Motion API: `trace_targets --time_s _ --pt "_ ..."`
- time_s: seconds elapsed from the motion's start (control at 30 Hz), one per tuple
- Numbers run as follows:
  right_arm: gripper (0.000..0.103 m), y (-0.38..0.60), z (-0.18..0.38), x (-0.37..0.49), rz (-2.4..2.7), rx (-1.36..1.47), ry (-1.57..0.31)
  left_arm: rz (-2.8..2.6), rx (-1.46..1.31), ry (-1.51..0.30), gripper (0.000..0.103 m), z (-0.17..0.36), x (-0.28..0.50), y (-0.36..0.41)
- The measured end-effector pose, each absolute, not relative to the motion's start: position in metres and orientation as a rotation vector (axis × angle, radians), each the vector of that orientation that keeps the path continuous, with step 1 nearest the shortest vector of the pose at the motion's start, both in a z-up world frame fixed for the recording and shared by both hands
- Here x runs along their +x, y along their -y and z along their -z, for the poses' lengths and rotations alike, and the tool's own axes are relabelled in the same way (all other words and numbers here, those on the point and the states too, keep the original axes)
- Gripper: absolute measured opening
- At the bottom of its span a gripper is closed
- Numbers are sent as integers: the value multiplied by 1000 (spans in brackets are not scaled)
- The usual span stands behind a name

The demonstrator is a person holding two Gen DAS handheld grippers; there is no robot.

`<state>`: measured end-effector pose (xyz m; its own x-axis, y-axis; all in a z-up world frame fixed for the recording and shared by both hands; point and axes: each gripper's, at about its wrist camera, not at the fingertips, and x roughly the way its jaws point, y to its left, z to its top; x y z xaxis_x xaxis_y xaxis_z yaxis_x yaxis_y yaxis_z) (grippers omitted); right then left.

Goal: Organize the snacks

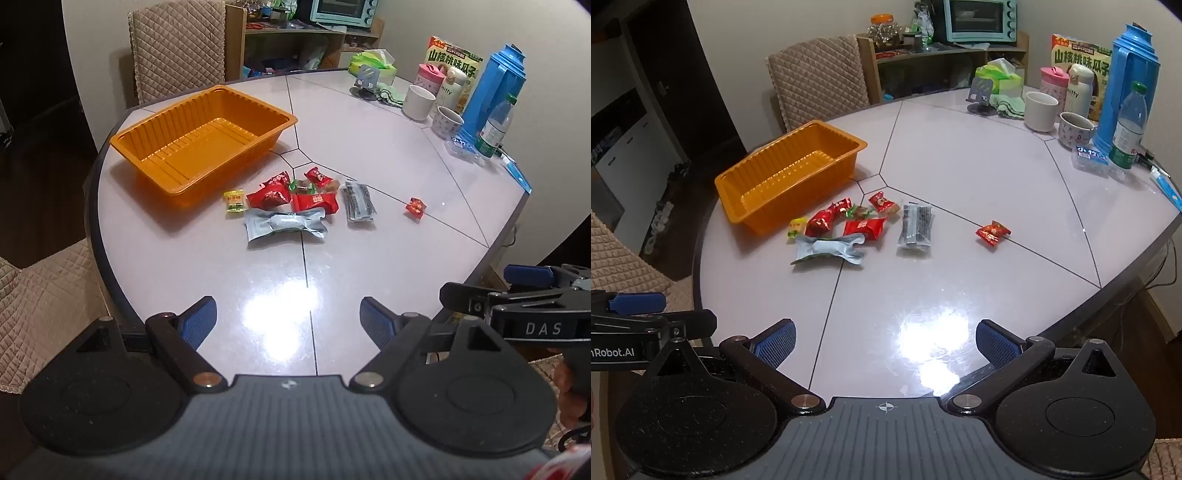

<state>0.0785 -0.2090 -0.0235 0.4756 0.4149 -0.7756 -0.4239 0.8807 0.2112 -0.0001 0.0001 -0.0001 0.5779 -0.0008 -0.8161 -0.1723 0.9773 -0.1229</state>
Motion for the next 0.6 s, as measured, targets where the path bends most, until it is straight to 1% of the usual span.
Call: trace_targets --time_s 0.6 --pt "103 211 24 82 -516 -7 -946 -105 -188 -953 83 2 4 3"
